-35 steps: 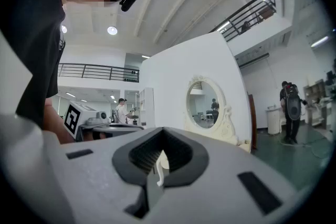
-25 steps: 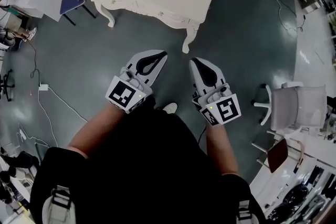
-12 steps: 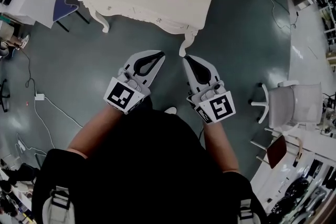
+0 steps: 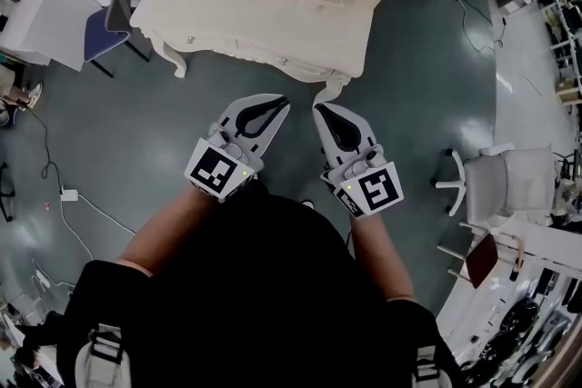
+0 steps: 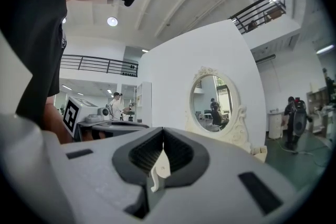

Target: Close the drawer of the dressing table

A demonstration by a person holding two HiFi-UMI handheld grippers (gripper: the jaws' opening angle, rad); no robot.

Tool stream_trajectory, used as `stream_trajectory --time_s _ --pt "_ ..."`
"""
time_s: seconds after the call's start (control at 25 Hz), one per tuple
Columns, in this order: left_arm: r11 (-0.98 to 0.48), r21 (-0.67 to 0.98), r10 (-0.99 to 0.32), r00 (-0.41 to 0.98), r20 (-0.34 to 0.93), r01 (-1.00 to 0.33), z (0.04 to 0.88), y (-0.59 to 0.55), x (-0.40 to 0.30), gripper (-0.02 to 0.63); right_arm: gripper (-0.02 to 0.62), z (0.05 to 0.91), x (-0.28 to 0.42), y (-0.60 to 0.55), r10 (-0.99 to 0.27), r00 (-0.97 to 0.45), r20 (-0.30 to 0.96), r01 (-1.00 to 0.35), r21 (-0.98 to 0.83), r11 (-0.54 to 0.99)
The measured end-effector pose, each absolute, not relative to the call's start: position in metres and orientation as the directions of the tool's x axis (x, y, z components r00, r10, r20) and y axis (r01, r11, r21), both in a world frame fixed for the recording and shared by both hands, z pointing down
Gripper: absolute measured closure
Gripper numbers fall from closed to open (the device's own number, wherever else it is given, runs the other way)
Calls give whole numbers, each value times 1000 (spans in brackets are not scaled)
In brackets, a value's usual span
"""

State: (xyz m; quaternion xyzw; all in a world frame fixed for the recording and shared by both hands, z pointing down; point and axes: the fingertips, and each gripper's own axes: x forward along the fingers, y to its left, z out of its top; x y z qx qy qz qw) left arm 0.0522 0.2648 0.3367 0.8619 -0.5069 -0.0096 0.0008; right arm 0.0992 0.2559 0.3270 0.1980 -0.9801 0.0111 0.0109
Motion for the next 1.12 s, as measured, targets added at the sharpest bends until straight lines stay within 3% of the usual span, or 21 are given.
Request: stream_trajectory --time_s 0.48,1.12 --pt "-549 29 -836 549 -7 -835 344 239 -25 597 600 337 26 233 -454 -889 65 -457 -38 889" --pt "-541 21 -840 541 24 -841 363 147 -49 597 600 357 11 135 -450 -890 72 -455 -72 888"
